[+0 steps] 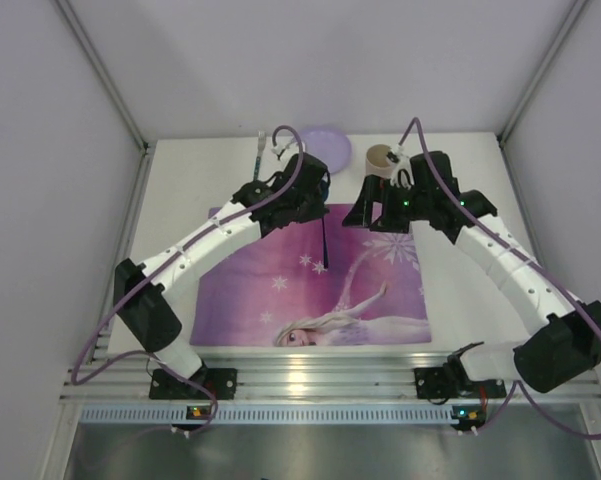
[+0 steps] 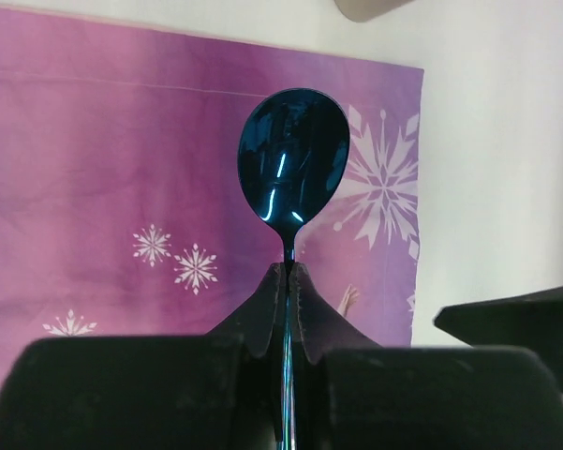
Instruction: Set the dinner table for one person
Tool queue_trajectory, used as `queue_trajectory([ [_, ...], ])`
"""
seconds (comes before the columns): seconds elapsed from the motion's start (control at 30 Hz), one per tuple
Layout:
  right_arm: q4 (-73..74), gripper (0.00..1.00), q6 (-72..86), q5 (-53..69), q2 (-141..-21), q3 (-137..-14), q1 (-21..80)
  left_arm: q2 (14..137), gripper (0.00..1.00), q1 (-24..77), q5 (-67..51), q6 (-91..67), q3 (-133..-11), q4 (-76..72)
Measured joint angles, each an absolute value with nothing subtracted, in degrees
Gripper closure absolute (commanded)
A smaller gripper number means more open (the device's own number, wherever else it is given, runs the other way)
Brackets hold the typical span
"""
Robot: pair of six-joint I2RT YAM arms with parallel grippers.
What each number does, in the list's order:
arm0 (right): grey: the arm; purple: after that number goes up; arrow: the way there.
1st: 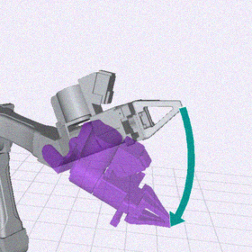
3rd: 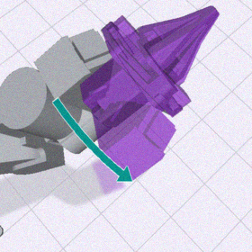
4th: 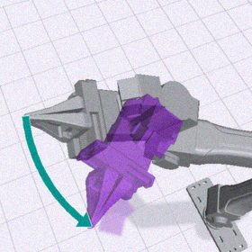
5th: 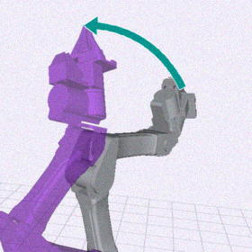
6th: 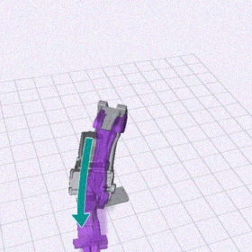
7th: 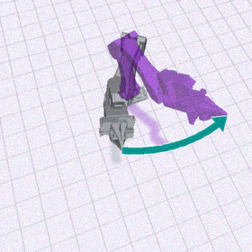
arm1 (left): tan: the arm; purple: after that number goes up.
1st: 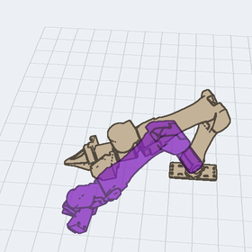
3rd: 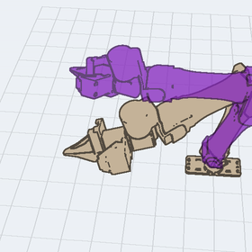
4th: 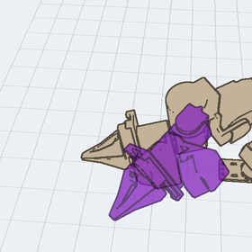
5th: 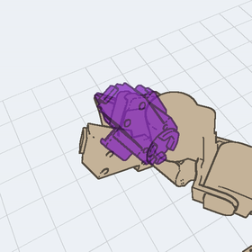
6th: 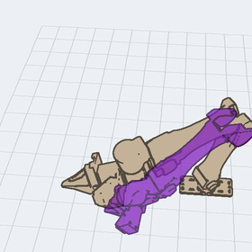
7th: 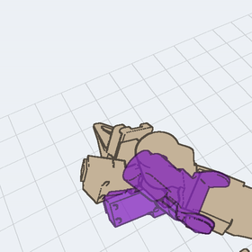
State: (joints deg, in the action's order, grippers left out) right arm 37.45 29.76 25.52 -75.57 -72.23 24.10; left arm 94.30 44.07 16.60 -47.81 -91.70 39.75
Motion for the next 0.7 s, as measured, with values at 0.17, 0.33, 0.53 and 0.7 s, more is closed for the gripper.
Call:
queue_trajectory([
  [0.17,34.0,0.33,31.1,24.6,-75.5,-68.6,27.0,94.1,1.0,47.5,18.3,-50.6,-92.1,41.1],
  [0.33,32.6,0.41,32.4,23.6,-75.5,-65.2,29.4,94.3,1.0,49.7,19.4,-51.8,-93.7,42.2],
  [0.53,31.4,0.42,33.4,22.9,-75.4,-64.5,30.0,95.1,1.0,50.8,19.9,-52.4,-96.4,42.4],
  [0.7,31.7,0.42,33.6,20.8,-74.5,-64.5,30.2,96.7,1.0,51.1,20.8,-52.2,-97.4,43.8],
])
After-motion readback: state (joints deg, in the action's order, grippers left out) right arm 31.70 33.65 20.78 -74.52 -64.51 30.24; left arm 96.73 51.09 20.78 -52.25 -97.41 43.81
